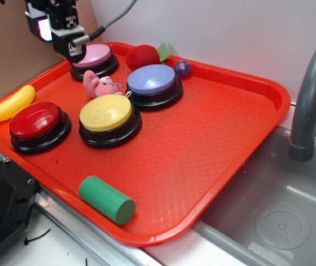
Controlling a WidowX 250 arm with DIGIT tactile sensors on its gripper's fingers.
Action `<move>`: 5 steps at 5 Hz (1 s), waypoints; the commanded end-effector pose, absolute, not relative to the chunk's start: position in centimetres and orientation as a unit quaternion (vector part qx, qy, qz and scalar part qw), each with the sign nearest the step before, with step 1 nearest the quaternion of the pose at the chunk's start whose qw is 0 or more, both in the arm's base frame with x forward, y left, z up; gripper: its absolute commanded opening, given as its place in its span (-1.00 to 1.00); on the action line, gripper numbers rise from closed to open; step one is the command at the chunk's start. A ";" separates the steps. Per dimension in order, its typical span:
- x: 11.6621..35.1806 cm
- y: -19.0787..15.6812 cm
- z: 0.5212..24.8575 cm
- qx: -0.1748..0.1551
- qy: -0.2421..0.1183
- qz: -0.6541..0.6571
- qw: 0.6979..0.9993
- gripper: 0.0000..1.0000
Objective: Push the yellow button.
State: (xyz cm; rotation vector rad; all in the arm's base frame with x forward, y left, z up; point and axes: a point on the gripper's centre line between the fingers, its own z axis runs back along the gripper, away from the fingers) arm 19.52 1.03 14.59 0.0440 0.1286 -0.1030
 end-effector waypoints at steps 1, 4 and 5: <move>20.2 1.7 17.5 0.022 0.024 -0.031 0.999 1.00; 18.9 2.3 19.8 0.036 0.005 -0.005 0.999 1.00; 18.1 2.5 20.6 0.040 -0.008 0.007 0.999 1.00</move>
